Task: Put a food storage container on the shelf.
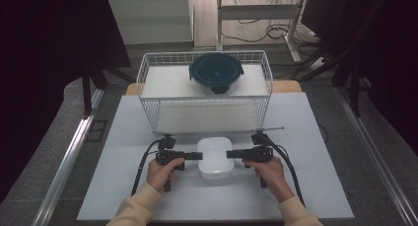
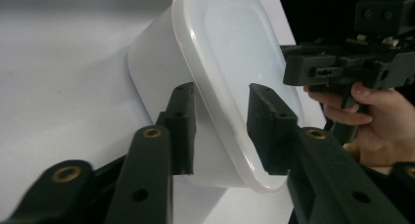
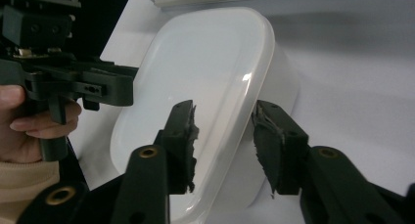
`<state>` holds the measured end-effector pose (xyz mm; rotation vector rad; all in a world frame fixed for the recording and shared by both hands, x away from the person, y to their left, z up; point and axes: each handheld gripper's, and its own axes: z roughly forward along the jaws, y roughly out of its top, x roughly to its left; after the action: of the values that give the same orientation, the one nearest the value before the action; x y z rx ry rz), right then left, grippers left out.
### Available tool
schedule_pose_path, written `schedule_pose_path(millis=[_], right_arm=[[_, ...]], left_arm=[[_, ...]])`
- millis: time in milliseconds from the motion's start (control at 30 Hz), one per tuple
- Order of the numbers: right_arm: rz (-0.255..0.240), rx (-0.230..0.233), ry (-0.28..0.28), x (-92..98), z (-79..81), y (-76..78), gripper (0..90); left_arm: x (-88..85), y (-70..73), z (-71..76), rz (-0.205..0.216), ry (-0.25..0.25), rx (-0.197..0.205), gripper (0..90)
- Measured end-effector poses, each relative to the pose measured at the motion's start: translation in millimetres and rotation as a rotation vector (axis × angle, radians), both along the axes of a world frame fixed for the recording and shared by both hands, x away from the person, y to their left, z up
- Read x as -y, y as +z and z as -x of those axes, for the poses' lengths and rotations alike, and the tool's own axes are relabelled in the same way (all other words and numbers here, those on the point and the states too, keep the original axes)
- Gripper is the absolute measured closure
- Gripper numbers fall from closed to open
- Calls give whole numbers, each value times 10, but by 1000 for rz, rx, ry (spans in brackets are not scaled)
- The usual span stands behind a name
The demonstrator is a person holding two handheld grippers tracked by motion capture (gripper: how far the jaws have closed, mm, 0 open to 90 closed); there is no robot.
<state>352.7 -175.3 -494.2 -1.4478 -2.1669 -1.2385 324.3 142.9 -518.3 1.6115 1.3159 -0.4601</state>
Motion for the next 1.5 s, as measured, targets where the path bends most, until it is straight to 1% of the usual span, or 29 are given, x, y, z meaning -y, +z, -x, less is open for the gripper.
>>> schedule_pose_path(millis=[67, 200, 300, 367, 600, 800, 900, 1000, 1100, 1200, 1367, 1500], right_arm=[[-7, -8, -12, 17, 9, 9, 644], [-40, -30, -24, 59, 28, -3, 678], [-51, -32, -21, 81, 35, -3, 688], [-50, -29, -18, 80, 45, 5, 691], [-39, -6, -15, 85, 81, 46, 712], [-33, 27, -20, 97, 122, 90, 746], [-43, 40, -16, 113, 138, 118, 779], [-46, 45, -16, 114, 145, 125, 782], [-47, 58, -9, 115, 150, 131, 783], [-62, 71, -3, 121, 165, 160, 786], [-82, 102, 8, 130, 208, 263, 790], [-87, 143, 17, 129, 258, 382, 791]], left_arm=[[-16, -9, 4, 17, 2, -3, 672], [-19, 8, 22, 17, -2, 1, 691], [-17, 18, 33, 21, 0, 4, 699], [-25, 22, 39, 19, -8, 7, 704], [-44, 61, 65, 39, -17, 19, 740], [-59, 115, 97, 49, -21, 43, 787], [-68, 144, 106, 39, -24, 65, 810], [-58, 176, 121, 14, -31, 85, 809], [-61, 198, 132, 14, -30, 99, 809], [-74, 240, 147, 17, -32, 118, 809], [-79, 375, 199, 2, -39, 169, 810], [-83, 507, 255, -12, -40, 218, 810]])
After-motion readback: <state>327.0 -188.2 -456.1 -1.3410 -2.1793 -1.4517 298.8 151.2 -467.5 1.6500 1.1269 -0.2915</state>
